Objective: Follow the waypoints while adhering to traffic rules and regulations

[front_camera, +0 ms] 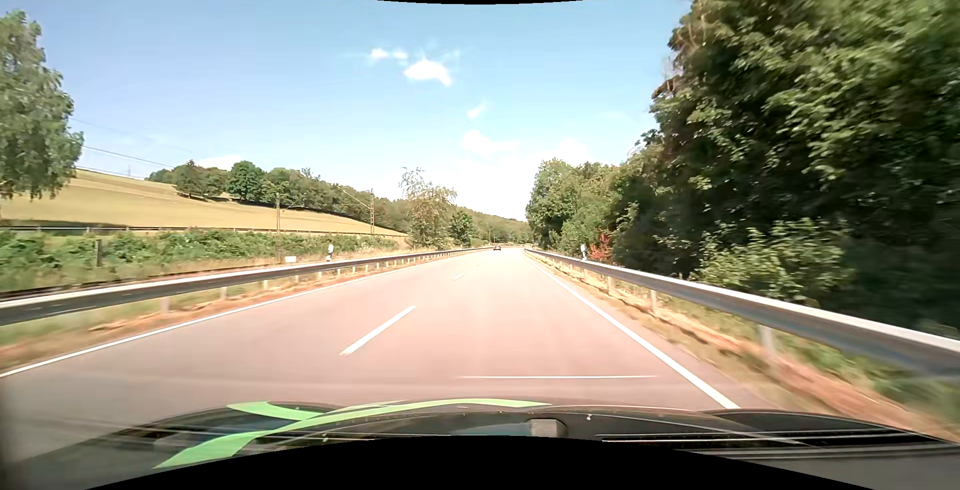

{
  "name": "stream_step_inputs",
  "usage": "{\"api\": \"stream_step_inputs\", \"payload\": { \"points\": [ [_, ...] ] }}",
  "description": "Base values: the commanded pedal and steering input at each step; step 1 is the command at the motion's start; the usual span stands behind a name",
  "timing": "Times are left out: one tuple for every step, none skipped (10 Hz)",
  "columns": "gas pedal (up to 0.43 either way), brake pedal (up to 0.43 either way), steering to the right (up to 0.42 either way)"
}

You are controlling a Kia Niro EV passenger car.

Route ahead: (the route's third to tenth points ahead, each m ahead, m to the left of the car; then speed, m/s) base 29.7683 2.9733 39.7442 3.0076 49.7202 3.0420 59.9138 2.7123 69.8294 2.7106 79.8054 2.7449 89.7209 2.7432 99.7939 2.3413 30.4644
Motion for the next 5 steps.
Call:
{"api": "stream_step_inputs", "payload": {
  "points": [
    [0.197, 0.0, 0.0],
    [0.189, 0.0, 0.0],
    [0.169, 0.0, 0.0],
    [0.157, 0.0, 0.0],
    [0.157, 0.0, 0.0]
  ]
}}
